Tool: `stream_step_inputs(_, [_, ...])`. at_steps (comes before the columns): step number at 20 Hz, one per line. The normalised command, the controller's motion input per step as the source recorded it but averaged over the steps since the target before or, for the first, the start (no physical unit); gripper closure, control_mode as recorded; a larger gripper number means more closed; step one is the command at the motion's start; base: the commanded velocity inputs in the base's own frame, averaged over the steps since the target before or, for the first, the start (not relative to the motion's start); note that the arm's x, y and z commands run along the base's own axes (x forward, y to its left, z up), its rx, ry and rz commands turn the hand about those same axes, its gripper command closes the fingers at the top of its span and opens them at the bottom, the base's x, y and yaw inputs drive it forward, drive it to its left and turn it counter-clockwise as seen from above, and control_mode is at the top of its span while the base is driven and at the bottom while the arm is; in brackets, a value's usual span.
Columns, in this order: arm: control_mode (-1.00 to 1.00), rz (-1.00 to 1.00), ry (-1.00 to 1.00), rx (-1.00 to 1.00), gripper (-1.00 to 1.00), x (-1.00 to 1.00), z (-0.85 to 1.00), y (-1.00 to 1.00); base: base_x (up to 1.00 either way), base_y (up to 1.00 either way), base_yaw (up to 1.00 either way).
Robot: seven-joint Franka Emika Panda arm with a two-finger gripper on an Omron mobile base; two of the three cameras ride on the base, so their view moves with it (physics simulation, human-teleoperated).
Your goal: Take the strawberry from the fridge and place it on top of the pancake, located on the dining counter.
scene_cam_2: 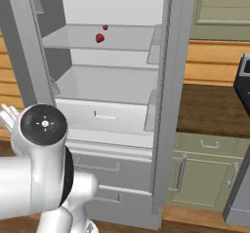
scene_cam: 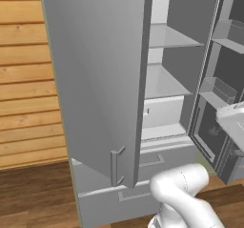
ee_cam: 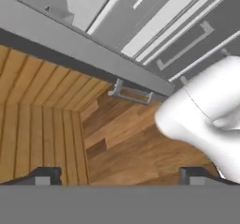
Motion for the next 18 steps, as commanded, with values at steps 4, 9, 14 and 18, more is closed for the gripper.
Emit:
stream_step_inputs(4, [-1.0, 0.09, -0.03, 0.76, -1.0, 0.6, 0.24, -0.73, 0.0, 0.0, 0.0])
stream_step_inputs(9, [-1.0, -0.02, -0.13, 0.41, -1.0, 0.92, 0.02, 0.15, 0.0, 0.0, 0.0])
stream_step_inputs(14, [-1.0, -0.14, -0.11, -0.01, -1.0, 0.75, 0.0, 0.67, 0.0, 0.0, 0.0])
stream_step_inputs(18, [-1.0, -0.06, -0.03, -0.06, -1.0, 0.68, 0.02, 0.58, 0.0, 0.0, 0.0])
